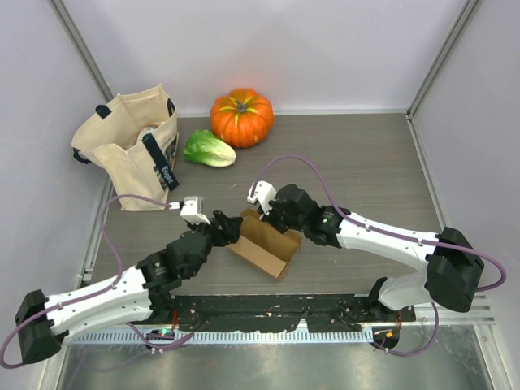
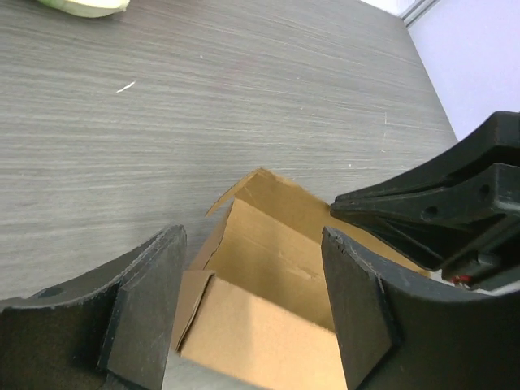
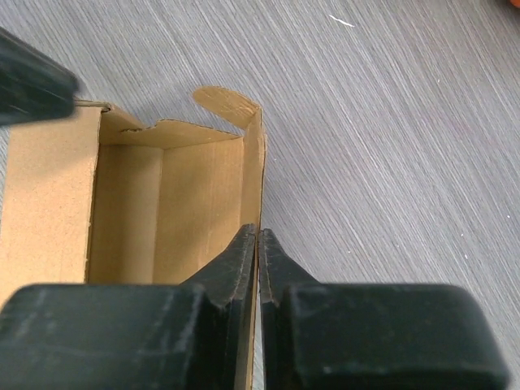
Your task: Fold the paper box
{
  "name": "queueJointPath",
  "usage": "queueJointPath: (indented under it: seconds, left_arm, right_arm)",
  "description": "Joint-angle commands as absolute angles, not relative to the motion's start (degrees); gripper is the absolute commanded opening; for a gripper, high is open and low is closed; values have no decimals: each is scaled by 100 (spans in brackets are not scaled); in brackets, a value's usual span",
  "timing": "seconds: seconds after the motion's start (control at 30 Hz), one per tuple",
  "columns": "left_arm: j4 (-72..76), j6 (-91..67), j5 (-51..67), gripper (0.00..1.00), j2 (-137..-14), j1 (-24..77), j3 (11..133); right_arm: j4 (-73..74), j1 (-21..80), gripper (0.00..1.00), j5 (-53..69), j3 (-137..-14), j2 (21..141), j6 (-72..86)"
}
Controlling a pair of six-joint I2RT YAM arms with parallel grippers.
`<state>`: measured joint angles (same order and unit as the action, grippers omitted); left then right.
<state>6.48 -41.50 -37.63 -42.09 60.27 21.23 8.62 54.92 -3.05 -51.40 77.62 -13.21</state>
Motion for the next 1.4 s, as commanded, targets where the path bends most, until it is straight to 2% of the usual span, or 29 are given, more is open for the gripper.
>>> queueJointPath:
  seconds: [0.0, 0.03, 0.07, 0.1, 0.13, 0.17, 0.23, 0.37, 0.47, 0.6, 0.7, 0.87, 1.0, 1.07, 1.17, 1.3, 1.37]
  left_arm:
    - [-1130, -4710, -3744, 70, -3385, 6038, 2478]
    - [-1464, -5015, -3631, 68, -3279, 6047, 2539]
    - [-2068, -5132, -3517, 67, -3096, 6038, 2644]
    - [-2318, -5237, -3394, 67, -3024, 6038, 2680]
    - [-2538, -5360, -2966, 67, -2971, 6038, 2724]
    - [-2827, -5483, -2701, 70, -2884, 6038, 2768]
    - [-2988, -5677, -1851, 72, -2830, 6038, 2769]
    - [-2341, -6335, -497, 73, -2909, 6038, 2287]
    - [-1690, -6793, -27, 73, -3199, 6056, 2022]
    - [-1600, -6637, -52, 72, -3620, 6082, 2162]
    - [-1486, -6627, -62, 71, -3946, 6082, 2224]
    - [-958, -6601, -26, 69, -4105, 6091, 2074]
    - [-1247, -6539, -570, 73, -3447, 6161, 1899]
    - [-1485, -6696, -860, 81, -3174, 6161, 1741]
    - [-1441, -6776, -853, 82, -2918, 6161, 1652]
    - [-1642, -6558, -948, 76, -2918, 6161, 1915]
    - [-2274, -6425, -1264, 71, -2962, 6161, 2380]
  right_arm:
    - [466, 5511, 17, -603, -5185, 7681, -1065]
    - [475, 5493, 25, -824, -5220, 7699, -689]
    - [544, 5415, 44, -1044, -5386, 7769, -346]
    - [702, 5292, 50, -1159, -5492, 7787, -64]
    - [947, 4986, 53, -560, -5554, 7787, 121]
    - [949, 4862, 62, -197, -5485, 7752, 393]
    - [1054, 4659, 64, 225, -5432, 7726, 483]
    - [967, 4317, 69, 447, -5133, 7690, 553]
    - [941, 3782, 70, 929, -5098, 7892, 957]
    - [889, 3121, 70, 1265, -4888, 8139, 1685]
    - [563, 2831, 69, 1704, -4597, 8226, 1680]
    - [782, 2830, 64, 1443, -4650, 8455, 1773]
    - [1966, 2830, 64, -410, -4737, 7955, 3355]
    - [2346, 2830, 64, -99, -4554, 7709, 3637]
    - [2268, 2952, 64, 913, -4054, 7243, 3980]
    - [1961, 3365, 61, 888, -3508, 6689, 4866]
    - [1960, 3567, 59, 705, -3384, 6601, 5088]
